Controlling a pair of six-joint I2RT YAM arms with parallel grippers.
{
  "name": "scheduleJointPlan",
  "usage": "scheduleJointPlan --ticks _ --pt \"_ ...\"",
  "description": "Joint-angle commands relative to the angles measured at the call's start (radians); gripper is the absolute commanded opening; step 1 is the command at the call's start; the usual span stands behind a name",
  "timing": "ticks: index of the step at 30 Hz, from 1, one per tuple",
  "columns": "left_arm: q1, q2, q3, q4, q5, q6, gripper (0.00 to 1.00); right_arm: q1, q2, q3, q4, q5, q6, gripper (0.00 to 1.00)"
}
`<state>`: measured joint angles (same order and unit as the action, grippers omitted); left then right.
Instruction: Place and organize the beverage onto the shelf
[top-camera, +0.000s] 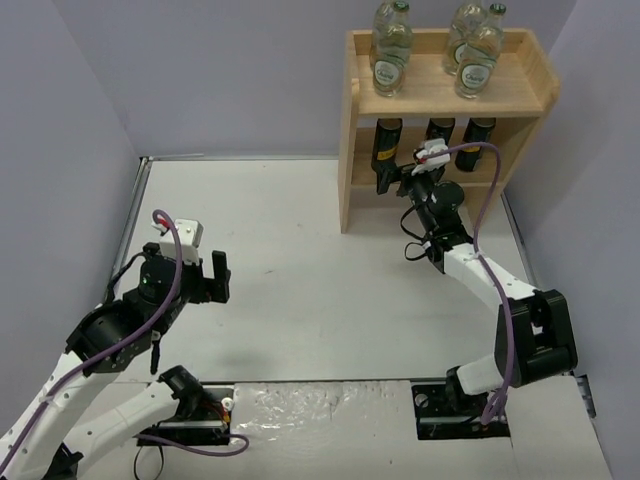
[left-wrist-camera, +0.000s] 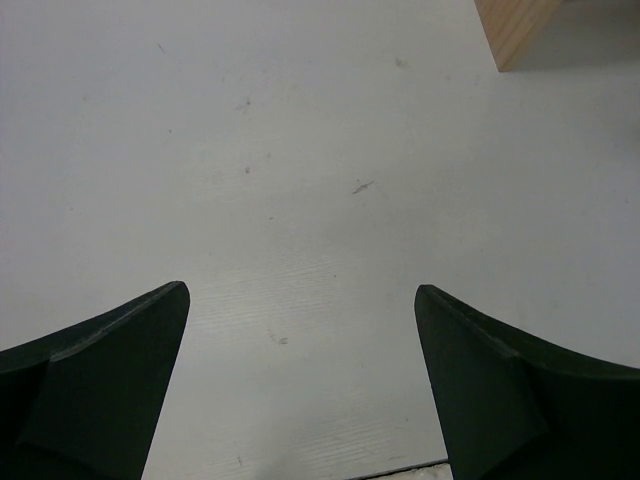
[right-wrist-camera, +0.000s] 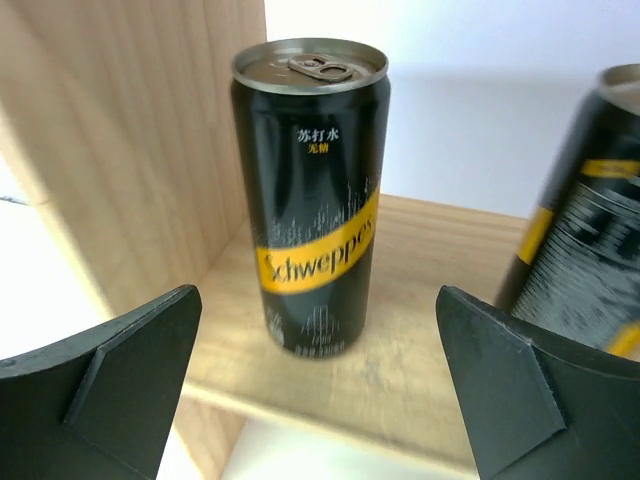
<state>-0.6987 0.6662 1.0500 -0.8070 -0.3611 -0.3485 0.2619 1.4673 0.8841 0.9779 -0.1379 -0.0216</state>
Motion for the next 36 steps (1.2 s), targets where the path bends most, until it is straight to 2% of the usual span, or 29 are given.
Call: scheduleJointPlan --ticks 1,5,7,8,10,11,14,22,29,36 --pt "0.03 0.016 0.013 0.038 0.033 0.014 0.94 0.002 -0.107 -0.034 -0.059 0.023 0.022 1.0" --pt "0.178 0.065 0.027 0.066 0.073 0.017 0.94 0.013 -0.272 -0.077 -0.304 0.115 0.115 1.0" --pt "0.253 0.102 0.039 0.074 0.123 0.011 0.94 0.016 -0.371 -0.074 -0.517 0.201 0.141 1.0" --pt "0.33 0.111 0.039 0.077 0.148 0.008 0.94 0.017 -0.404 -0.056 -0.673 0.26 0.155 1.0" --pt "0.398 0.128 0.036 0.092 0.209 0.006 0.94 0.019 -0.494 -0.03 -0.825 0.352 0.172 1.0" --pt "0.437 0.13 0.035 0.091 0.211 0.006 0.94 0.019 -0.519 -0.011 -0.964 0.392 0.163 1.0" --pt "0.453 0.122 0.034 0.071 0.156 0.011 0.94 0.022 -0.617 0.056 -1.181 0.53 0.176 1.0" --pt "0.453 0.053 0.146 -0.11 0.05 -0.006 0.94 0.034 -0.823 0.197 -1.419 0.547 0.141 1.0" --pt "0.453 -0.053 0.211 -0.222 0.056 0.025 0.94 0.056 -0.932 0.271 -1.524 0.506 0.126 1.0" --pt "0.453 -0.106 0.243 -0.262 0.048 0.055 0.94 0.053 -0.972 0.245 -1.541 0.543 0.109 1.0"
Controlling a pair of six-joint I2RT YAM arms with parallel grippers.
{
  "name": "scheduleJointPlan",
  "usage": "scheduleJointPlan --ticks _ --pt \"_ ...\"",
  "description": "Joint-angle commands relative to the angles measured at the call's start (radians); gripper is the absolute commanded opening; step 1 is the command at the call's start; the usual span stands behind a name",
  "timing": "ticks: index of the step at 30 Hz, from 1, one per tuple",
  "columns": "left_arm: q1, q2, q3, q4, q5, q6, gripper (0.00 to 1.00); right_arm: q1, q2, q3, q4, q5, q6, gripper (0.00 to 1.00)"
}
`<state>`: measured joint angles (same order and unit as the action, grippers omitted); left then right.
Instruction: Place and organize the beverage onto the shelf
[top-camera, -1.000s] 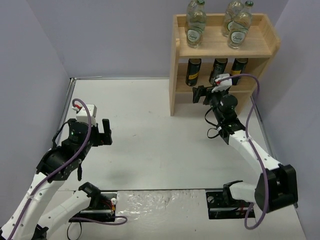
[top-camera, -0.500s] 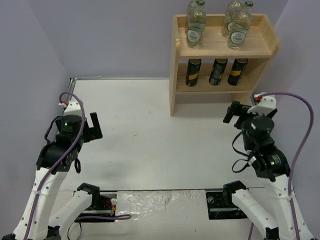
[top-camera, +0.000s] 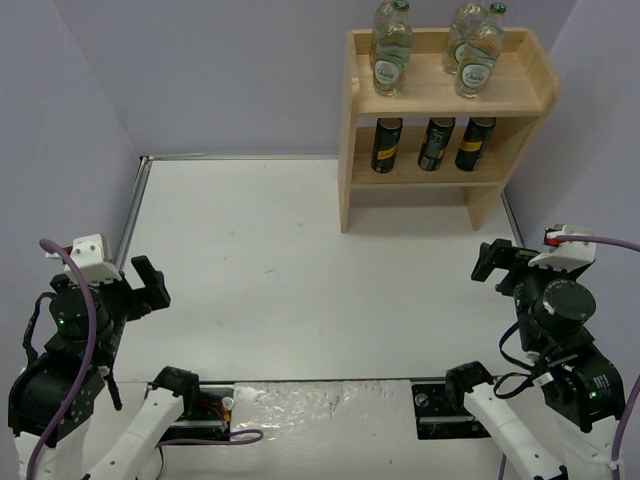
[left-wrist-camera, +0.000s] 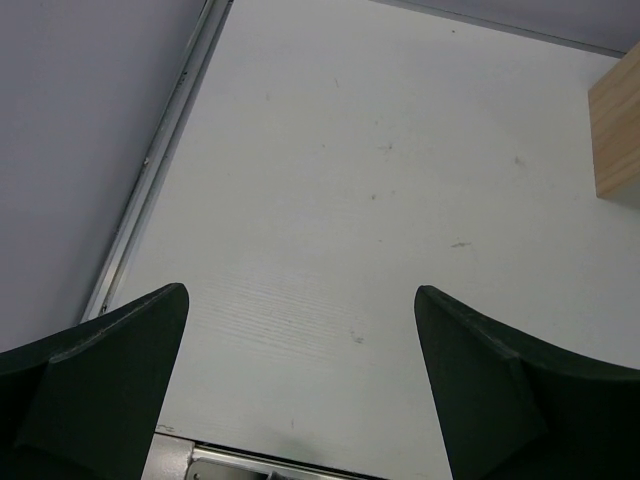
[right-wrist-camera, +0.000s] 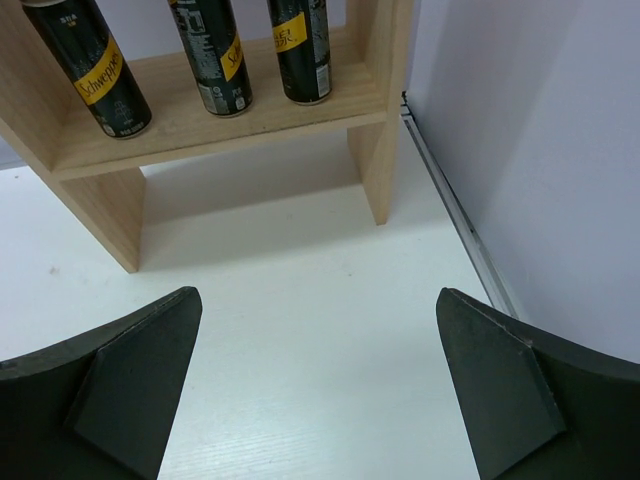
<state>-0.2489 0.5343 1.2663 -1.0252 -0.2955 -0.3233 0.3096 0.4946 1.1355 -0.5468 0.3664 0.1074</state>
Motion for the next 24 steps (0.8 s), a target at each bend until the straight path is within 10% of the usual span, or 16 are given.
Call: scheduleJointPlan --ticks 1,24 --pt "0.003 0.026 0.031 -0.045 -0.022 0.033 0.94 0.005 0.001 -0.009 -0.016 0.043 -0.021 1.0" --pt "0.003 0.036 0.035 -0.015 0.009 0.038 0.94 0.006 0.027 -0.026 -0.002 0.081 -0.009 1.0"
